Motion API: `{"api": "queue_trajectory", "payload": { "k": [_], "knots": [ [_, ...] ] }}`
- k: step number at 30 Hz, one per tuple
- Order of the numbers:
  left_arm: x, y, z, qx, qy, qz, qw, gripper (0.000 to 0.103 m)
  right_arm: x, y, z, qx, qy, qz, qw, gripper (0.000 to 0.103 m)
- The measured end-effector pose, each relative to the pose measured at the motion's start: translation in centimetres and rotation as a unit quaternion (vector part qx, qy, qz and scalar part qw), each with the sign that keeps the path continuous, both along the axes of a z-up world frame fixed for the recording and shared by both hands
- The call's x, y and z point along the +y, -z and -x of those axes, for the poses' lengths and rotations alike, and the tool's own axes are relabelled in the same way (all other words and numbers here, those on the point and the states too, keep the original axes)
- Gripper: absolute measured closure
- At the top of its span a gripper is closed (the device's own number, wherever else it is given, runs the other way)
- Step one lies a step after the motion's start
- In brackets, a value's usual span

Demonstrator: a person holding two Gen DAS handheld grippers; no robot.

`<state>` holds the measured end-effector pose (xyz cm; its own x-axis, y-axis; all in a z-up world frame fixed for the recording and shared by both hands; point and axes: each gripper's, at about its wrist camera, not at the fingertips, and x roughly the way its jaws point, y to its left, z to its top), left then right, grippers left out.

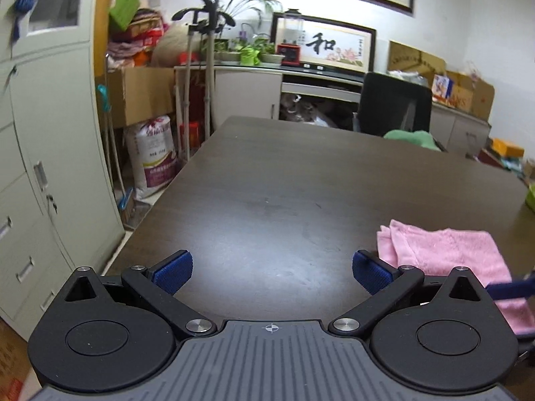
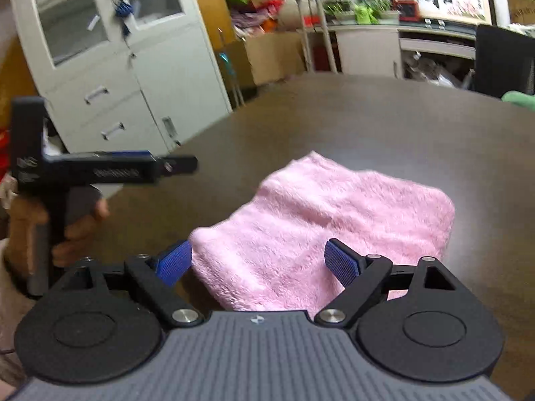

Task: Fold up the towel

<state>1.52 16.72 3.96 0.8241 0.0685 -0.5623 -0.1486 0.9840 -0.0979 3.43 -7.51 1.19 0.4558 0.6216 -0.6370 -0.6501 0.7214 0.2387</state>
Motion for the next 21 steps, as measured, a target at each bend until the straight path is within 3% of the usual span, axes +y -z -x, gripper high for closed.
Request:
{"api": "queue_trajectory", "payload": {
  "k": [4, 8, 14, 21],
  "knots": [
    [0.1, 0.0, 0.1, 0.001, 0.000, 0.007, 1.0000, 0.000, 1.9, 1.0, 0.9, -0.052, -0.011, 0.091, 0.994, 0.014],
    [0.0, 0.3, -0.1, 0.005, 0.004, 0.001, 1.0000, 0.000, 1.2, 1.0, -0.5, -0.053, -0.028, 0.099, 0.993, 0.013],
    [-0.6, 0.6, -0.2, 0.010, 0.014, -0.011, 0.9998, 0.000, -1.2, 1.3, -5.7, -0.057, -0.008, 0.101, 0.993, 0.011],
    [-1.8, 1.3, -0.6, 0.022, 0.028, -0.035, 0.9988, 0.000, -3.3, 1.4, -8.5, -0.067, -0.086, 0.094, 0.990, 0.009]
  ]
}}
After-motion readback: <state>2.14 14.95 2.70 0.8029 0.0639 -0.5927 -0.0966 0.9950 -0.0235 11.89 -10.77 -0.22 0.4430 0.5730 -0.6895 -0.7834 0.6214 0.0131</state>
